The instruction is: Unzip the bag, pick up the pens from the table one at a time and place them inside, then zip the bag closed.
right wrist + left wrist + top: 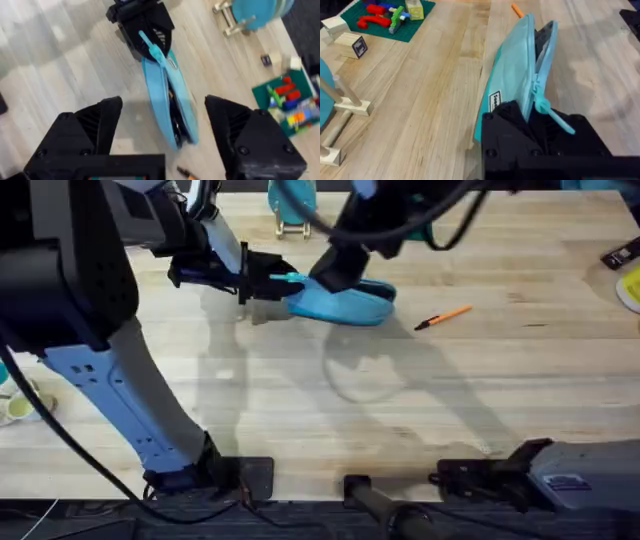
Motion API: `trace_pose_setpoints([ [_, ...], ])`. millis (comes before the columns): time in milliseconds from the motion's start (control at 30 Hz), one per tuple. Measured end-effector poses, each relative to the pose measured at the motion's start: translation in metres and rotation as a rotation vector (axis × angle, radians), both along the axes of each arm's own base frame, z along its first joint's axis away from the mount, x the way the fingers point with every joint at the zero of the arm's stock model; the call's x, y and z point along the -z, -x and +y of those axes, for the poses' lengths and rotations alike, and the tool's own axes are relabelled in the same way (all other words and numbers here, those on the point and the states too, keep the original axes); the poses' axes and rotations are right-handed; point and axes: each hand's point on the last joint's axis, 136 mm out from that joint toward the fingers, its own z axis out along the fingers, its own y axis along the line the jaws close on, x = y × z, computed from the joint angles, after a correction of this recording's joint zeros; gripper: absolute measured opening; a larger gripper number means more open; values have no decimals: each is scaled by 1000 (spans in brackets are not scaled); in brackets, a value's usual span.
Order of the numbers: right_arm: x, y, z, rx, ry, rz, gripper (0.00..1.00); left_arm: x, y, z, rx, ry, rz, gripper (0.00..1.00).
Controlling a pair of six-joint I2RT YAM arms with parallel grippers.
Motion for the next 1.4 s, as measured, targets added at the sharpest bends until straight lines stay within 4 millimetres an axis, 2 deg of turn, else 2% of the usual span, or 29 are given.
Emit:
trace_pose_setpoints([
  [200,-11,9,-41,161,-18,80,997,0,0,0,0,0,0,42],
  [400,4,23,-78,298,33,219,997,0,0,0,0,0,0,42],
  [433,7,25,-82,312,42,240,997,0,0,0,0,0,-2,102],
  [467,9,28,-85,324,49,256,997,-1,0,0,0,3,-4,202],
  [633,13,33,-92,353,65,295,997,-3,0,-2,1,16,1,938],
  [667,13,33,-92,354,64,295,997,-3,0,-3,2,17,2,975],
  [1067,13,32,-94,364,72,286,997,-4,-1,-3,0,22,-6,992],
  [1267,13,31,-95,367,75,283,996,-6,10,-1,-10,36,101,993],
  [1400,13,31,-96,369,77,280,997,-15,13,9,-35,44,164,995],
])
